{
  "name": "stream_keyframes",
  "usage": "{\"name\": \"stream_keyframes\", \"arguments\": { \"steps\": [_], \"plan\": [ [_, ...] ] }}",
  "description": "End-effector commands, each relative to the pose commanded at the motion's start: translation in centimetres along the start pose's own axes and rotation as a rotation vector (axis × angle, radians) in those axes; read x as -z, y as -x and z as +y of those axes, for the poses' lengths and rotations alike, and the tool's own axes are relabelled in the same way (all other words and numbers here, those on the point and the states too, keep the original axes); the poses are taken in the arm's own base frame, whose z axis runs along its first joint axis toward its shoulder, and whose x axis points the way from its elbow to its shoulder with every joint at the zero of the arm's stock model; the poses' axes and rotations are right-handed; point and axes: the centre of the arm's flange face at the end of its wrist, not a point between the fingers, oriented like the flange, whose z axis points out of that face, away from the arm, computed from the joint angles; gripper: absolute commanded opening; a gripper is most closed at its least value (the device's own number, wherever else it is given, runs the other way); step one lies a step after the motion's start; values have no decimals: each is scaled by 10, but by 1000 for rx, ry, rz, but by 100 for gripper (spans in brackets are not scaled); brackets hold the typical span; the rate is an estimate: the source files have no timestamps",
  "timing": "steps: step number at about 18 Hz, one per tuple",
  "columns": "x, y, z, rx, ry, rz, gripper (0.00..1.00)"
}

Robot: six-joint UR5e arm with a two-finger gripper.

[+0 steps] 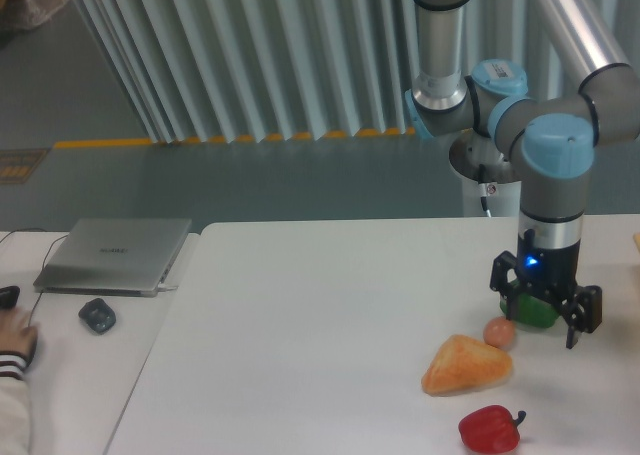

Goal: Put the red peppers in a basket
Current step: 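Lower the open gripper past the orange wedge toward the red pepper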

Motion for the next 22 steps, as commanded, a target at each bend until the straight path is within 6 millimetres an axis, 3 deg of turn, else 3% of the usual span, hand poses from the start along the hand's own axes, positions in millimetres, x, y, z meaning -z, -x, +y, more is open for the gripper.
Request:
{"name": "stream_keyframes", "arguments": {
  "steps": [5,7,10,16,18,22],
  "plan": [
    [-19,0,-12,-111,59,-29,100],
    [-36,-15,-27,-212,168,-49,100],
    [-46,-28,-38,-228,179,-37,100],
    [-44,-32,-49,-99,126,-59,100],
    [-33,-27,-52,-18,82,-99,100],
    [-39,-28,-53,-17,83,-103,100]
  ]
}}
